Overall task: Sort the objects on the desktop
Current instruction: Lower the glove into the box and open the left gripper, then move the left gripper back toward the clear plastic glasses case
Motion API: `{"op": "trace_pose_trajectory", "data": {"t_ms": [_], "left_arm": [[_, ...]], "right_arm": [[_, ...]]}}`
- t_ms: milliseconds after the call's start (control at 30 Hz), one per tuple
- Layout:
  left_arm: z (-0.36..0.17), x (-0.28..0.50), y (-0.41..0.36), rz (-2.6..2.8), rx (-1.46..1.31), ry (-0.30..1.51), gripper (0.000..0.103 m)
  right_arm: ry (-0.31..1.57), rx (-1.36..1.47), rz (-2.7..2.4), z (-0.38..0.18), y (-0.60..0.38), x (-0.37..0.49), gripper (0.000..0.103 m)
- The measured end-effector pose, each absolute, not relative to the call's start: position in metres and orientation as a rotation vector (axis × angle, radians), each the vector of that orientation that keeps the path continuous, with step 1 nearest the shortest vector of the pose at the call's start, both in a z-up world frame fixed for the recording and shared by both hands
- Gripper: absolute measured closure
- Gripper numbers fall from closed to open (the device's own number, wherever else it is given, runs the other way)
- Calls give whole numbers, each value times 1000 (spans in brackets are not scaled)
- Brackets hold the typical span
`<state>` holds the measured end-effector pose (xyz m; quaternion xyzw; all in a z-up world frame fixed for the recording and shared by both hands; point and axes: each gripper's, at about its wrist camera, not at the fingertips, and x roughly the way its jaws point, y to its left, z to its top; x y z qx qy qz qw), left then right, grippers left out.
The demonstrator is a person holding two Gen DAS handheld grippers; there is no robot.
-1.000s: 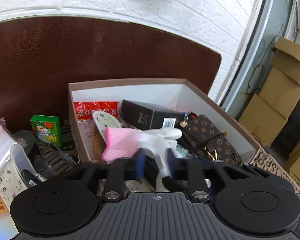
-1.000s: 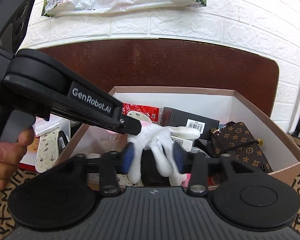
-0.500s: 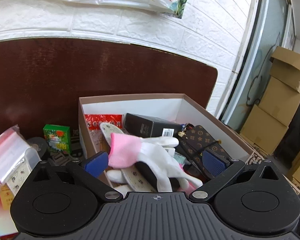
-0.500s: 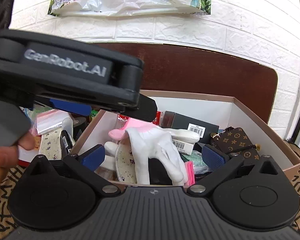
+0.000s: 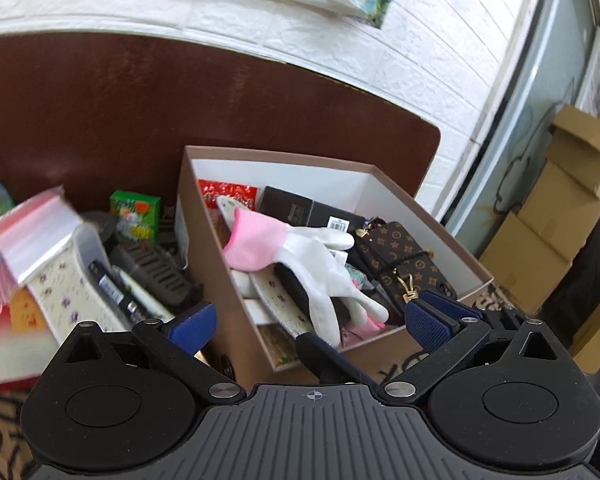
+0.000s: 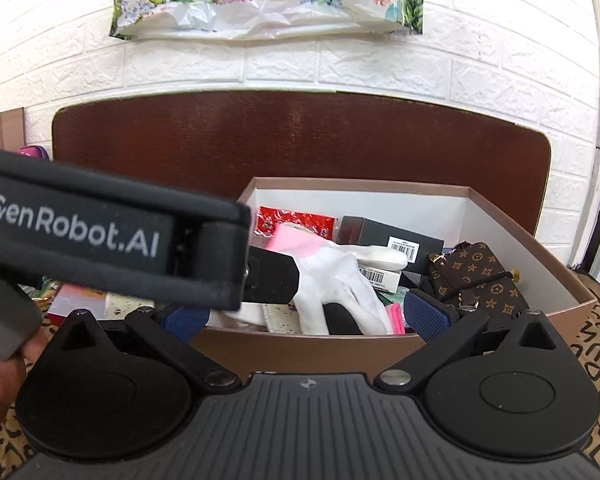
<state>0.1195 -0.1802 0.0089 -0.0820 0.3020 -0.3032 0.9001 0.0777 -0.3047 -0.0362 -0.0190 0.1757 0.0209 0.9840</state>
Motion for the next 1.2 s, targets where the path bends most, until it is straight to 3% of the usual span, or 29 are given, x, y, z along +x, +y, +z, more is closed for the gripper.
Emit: {"op": "trace_pose_trajectory", "data": {"t_ms": [367,667,1200], "left_arm": [[-2,70,-129,-583,-239,619,0],[-31,38,-68,-467,-255,635,0],[-59,61,-1,-303,-331,648,0]], "right_arm": [[309,0,162,-36,-269,37,0],[400,-7,319,-62,-220,25,0],[478,-107,357,-86,-173,55,1]]}}
